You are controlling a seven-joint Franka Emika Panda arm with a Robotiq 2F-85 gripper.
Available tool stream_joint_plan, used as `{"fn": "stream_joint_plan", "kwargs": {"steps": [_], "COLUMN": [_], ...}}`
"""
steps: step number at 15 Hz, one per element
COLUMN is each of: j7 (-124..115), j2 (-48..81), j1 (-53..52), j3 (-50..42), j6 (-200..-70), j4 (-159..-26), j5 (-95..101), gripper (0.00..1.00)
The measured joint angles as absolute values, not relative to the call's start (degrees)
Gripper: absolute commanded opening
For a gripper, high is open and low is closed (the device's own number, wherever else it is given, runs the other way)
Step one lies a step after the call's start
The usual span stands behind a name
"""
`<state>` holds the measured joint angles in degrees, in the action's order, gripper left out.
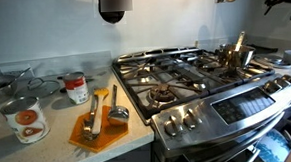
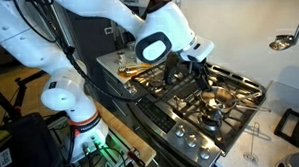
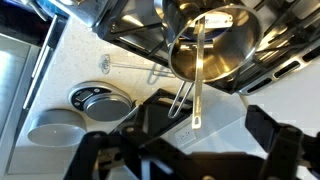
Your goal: Pick up the silver utensil from the silver pot and put it in the gray bowl
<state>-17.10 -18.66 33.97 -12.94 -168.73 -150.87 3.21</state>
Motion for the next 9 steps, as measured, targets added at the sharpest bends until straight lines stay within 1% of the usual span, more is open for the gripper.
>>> {"fn": "stream_joint_plan", "kwargs": {"steps": [4, 9], "j7": [-19.29, -24.18], "j2": [-15.67, -4.67], "j1": [35.66, 37.36], "j3": [-11.54, -10.53], "j6": [-168.93, -167.36], "j4": [-148.33, -138.32], "j5": [3.56, 3.47], "gripper": [1.0, 1.0]}}
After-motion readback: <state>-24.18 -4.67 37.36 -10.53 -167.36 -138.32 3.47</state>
